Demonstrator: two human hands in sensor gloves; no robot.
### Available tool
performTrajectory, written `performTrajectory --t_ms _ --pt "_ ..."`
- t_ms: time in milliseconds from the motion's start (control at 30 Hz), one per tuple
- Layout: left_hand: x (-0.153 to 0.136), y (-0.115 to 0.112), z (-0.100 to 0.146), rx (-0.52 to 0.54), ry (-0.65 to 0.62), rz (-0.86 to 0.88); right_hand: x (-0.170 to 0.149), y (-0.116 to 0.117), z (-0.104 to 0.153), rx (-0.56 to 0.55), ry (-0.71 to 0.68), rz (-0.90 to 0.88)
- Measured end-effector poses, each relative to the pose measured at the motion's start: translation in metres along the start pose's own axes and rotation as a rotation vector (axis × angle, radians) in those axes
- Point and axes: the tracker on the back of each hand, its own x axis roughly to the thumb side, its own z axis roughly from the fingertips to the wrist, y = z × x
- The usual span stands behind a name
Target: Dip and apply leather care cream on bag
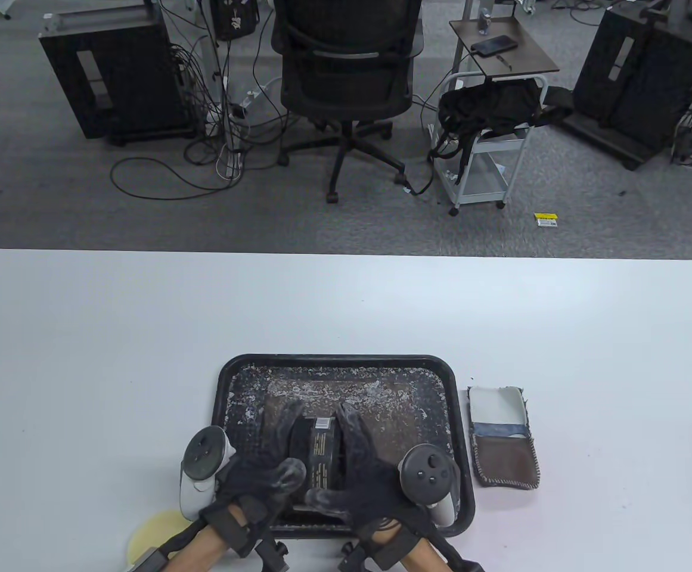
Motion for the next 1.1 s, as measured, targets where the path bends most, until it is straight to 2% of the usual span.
performTrajectory --t_ms 100,167,267,433,533,633,700,800,967,1033,1100 --pt "0.006 0.001 -0.004 -0.063 -0.021 -0.066 -0.003 -0.002 0.000 -0.013 0.033 -0.054" --pt "0.016 0.003 -0.005 -0.061 -0.119 -0.130 -0.007 -0.004 0.000 -0.026 0.063 -0.110" --pt "0.032 0.008 -0.003 -0.063 -0.232 -0.370 -0.015 -0.007 -0.001 -0.034 0.103 -0.202" --pt "0.041 0.004 0.000 -0.154 -0.286 -0.685 -0.019 0.004 -0.002 0.047 0.132 -0.358" --pt "0.044 0.004 0.002 -0.098 -0.313 -0.674 -0.018 0.007 0.000 0.048 0.146 -0.396" --pt "0.042 0.007 0.002 -0.059 -0.302 -0.647 -0.012 0.008 0.000 0.037 0.101 -0.344" --pt "0.033 0.010 0.001 -0.050 -0.227 -0.480 -0.006 0.005 -0.001 0.005 0.043 -0.212" --pt "0.021 0.011 -0.002 -0.057 -0.129 -0.309 -0.003 0.004 0.001 -0.018 0.013 -0.134" --pt "0.008 0.012 -0.003 -0.085 0.010 -0.150 -0.002 0.003 0.001 -0.026 -0.013 -0.060" --pt "0.006 0.012 -0.003 -0.117 0.016 -0.089 -0.002 0.002 0.000 -0.022 -0.006 -0.039" --pt "0.009 0.010 -0.003 -0.124 -0.035 -0.089 -0.005 0.002 -0.002 -0.013 0.017 -0.080"
